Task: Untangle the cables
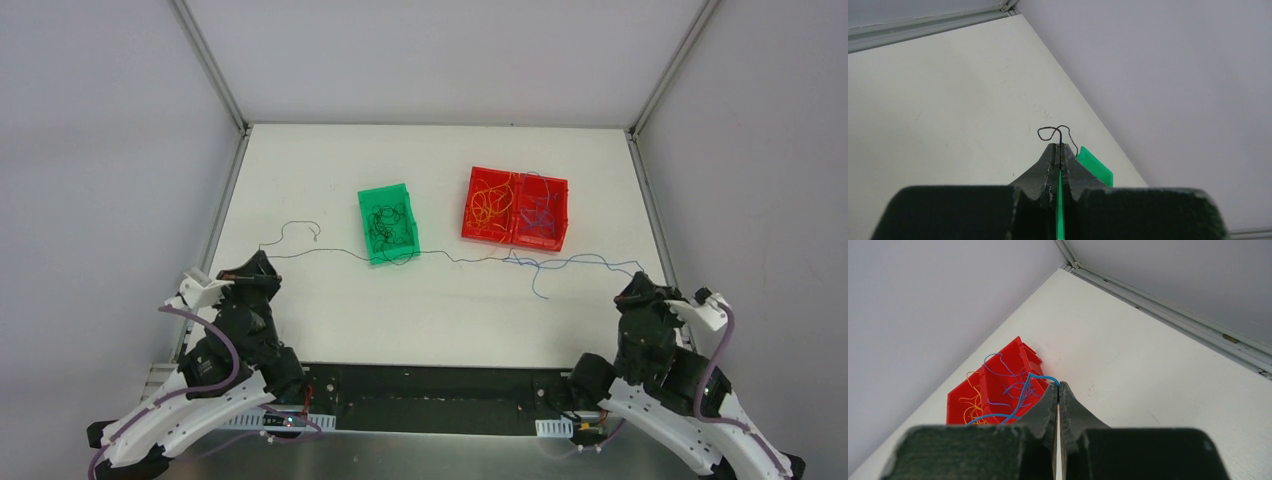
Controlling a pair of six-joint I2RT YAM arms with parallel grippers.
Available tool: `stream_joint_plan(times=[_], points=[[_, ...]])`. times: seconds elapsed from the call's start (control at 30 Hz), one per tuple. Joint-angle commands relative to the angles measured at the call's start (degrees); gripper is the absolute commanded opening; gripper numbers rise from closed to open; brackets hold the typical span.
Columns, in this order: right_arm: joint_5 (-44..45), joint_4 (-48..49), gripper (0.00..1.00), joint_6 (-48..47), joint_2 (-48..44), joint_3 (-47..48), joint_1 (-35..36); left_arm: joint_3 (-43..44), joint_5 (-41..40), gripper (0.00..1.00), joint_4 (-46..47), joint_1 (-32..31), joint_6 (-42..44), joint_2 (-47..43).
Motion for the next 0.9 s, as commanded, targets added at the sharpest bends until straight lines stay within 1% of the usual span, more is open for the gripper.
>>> stream_joint_plan(times=[0.0,0.07,0.1,0.2,0.23,0.27,0.37,0.5,0.6,0.87], points=[[2.4,-1.5,0.0,0.4,5.0,2.4,0.4,0.5,-4.3,0.0,-0.8,-0.5,-1.8,2.0],[2.4,-0.5,0.0,0.4,6.3,2.7,0.5,0.4,-3.1,0.0,-0.9,-0.5,-2.1,2.0],[2.4,4.0,0.0,0.4,6.8,2.2,0.5,0.3,-1.2,0.0,-0.8,-0.6,-2.4,2.1],[2.4,29.8,0.0,0.4,8.3,-3.9,0.4,1.1,5.6,0.0,-0.3,-0.5,-2.2,4.9],[2.4,35.5,0.0,0.4,9.5,-5.2,0.5,2.1,7.5,0.0,-0.2,-0.5,-1.3,6.8],[2.4,36.5,0.0,0.4,10.7,-5.4,0.4,3.2,8.8,0.0,-0.1,-0.5,-0.1,8.9],[2.4,33.9,0.0,0.4,14.9,-3.4,0.4,6.5,12.3,0.0,-0.1,-0.5,3.4,14.2],[2.4,33.3,0.0,0.4,18.5,-3.2,0.3,8.1,14.5,0.0,0.0,-0.5,4.7,18.3],[2.4,33.3,0.0,0.4,19.7,-2.9,0.4,8.1,14.8,0.0,0.0,-0.5,4.7,18.2],[2.4,33.3,0.0,0.4,23.5,-2.0,0.3,5.9,14.6,0.0,1.7,-0.5,5.1,14.2]])
